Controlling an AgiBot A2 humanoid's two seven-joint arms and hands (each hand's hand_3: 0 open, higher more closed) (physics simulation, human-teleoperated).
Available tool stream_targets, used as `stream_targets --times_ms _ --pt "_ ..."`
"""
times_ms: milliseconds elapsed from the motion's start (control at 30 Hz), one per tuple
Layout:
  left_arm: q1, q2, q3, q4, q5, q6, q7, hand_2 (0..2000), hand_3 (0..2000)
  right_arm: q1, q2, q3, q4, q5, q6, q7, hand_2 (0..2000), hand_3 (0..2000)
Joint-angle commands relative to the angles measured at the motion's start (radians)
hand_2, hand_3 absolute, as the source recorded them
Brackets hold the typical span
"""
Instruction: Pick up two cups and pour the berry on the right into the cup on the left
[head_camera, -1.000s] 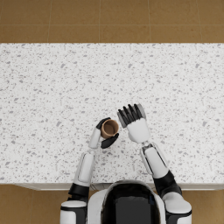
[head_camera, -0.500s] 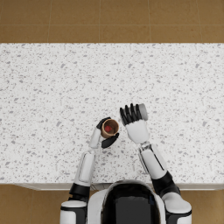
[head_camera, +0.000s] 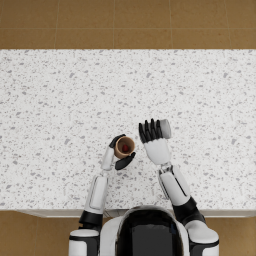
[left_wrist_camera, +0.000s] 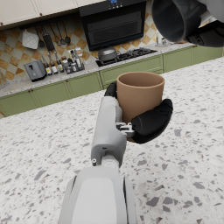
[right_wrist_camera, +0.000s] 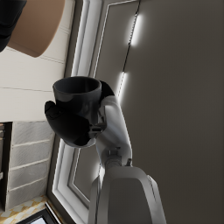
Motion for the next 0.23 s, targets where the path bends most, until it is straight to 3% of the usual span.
stream_targets --times_ms 33,233 --pt "0.000 0.000 0.000 0.000 0.000 0.000 0.000 2000 1280 0.000 0.000 0.000 0.000 0.000 0.000 0.000 2000 1280" --pt "-0.001 0.000 -0.001 -0.001 0.000 0.000 0.000 2000 1280 -0.001 0.000 0.000 0.000 0.000 0.000 0.000 2000 1280"
